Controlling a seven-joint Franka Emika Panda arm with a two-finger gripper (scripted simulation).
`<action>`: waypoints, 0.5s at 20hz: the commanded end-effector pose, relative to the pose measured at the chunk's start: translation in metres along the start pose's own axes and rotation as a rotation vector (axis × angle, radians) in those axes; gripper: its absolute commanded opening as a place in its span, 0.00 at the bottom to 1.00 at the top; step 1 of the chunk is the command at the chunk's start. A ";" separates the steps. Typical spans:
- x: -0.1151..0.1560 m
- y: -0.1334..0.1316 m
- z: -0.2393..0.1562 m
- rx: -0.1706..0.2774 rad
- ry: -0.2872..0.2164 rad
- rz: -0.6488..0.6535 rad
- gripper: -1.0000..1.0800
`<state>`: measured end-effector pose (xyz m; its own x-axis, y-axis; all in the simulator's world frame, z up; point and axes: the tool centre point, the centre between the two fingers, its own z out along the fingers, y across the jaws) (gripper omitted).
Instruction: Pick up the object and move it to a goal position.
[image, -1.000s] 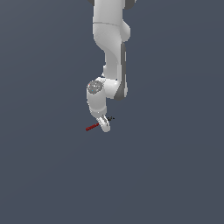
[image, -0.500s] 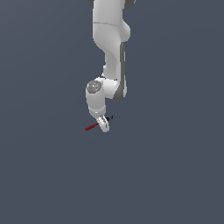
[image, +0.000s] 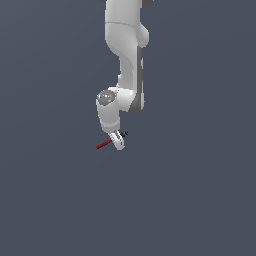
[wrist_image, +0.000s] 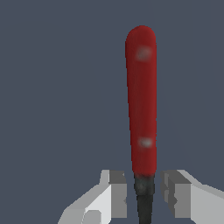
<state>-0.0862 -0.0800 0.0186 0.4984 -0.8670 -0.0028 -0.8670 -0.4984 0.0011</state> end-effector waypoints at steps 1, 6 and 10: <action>0.006 0.002 -0.010 0.001 0.001 0.001 0.00; 0.024 0.009 -0.040 0.001 0.001 0.001 0.00; 0.043 0.017 -0.074 0.001 0.001 0.001 0.00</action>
<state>-0.0804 -0.1179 0.0792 0.4978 -0.8673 -0.0024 -0.8673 -0.4978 0.0009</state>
